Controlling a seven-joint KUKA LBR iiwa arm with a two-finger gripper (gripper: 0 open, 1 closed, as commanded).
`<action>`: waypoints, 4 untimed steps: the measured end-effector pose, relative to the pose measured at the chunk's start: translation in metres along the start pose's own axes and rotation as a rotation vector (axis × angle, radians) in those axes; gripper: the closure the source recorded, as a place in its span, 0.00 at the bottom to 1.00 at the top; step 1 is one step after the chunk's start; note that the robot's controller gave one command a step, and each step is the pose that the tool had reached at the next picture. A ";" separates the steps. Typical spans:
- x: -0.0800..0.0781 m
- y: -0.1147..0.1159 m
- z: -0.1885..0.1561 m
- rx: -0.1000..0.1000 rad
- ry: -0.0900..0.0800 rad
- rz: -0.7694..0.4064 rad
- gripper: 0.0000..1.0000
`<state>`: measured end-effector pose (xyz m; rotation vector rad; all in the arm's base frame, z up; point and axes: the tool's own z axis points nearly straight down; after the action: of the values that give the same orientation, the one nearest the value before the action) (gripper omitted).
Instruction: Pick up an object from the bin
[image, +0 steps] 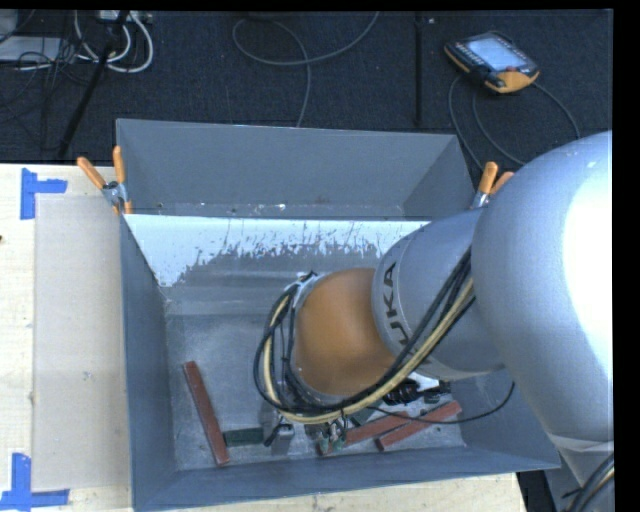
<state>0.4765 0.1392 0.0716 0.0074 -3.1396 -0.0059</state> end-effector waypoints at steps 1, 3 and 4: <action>0.000 0.000 0.000 0.000 0.000 0.000 1.00; 0.005 0.043 -0.097 0.004 -0.001 0.029 0.00; -0.004 0.018 -0.067 0.001 -0.004 0.094 0.00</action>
Offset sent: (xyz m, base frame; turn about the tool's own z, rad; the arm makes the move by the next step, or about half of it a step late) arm -0.0051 0.0418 0.0982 0.0292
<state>0.4805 0.1572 0.1386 -0.1397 -3.1404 -0.0042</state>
